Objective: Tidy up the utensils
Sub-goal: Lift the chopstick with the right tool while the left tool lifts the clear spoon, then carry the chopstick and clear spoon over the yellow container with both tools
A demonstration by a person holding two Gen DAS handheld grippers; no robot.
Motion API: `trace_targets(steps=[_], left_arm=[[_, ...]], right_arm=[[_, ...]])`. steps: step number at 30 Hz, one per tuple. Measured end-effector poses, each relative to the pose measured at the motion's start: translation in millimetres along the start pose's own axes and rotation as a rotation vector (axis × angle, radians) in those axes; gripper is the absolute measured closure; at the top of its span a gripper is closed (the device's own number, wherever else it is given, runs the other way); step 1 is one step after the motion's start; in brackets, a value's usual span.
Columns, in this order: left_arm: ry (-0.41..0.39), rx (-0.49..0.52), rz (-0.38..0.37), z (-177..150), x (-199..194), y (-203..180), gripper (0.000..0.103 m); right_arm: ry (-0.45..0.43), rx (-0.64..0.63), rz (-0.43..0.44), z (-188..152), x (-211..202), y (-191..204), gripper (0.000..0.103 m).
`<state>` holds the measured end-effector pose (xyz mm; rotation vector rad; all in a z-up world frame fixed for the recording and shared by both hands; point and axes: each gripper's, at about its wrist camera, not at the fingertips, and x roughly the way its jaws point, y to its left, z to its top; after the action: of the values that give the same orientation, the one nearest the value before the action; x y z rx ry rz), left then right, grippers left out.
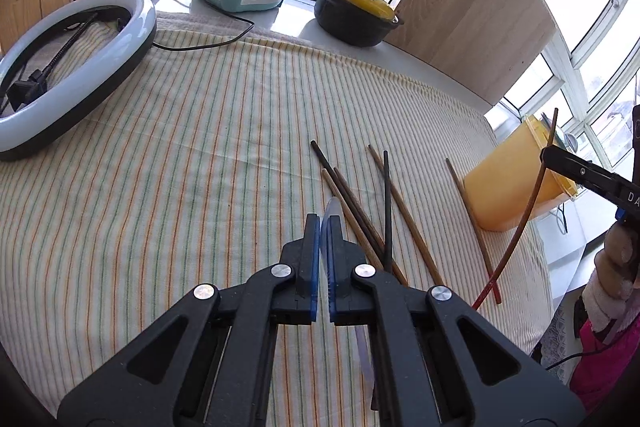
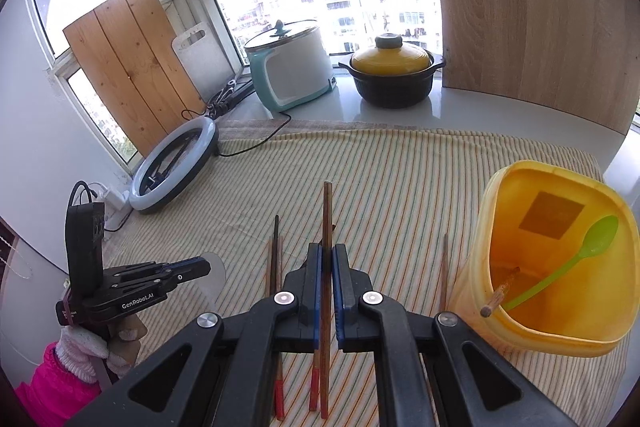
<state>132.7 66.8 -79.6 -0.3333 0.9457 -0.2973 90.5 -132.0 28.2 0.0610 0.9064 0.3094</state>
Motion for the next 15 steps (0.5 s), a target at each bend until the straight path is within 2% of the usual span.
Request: trace_targets(steps=[7,15], left_arm=[[-0.093,0.061,0.050,15.4,-26.5,-13.1,0.103],[-0.148,0.057,0.023,26.4,-47.7,-25.7,0.103]], right_arm=[[-0.063,-0.027,-0.009,0.1,-23.9,6.7,0.101],[-0.140,0.003,-0.005,6.2,-55.1,-0.4,0.101]])
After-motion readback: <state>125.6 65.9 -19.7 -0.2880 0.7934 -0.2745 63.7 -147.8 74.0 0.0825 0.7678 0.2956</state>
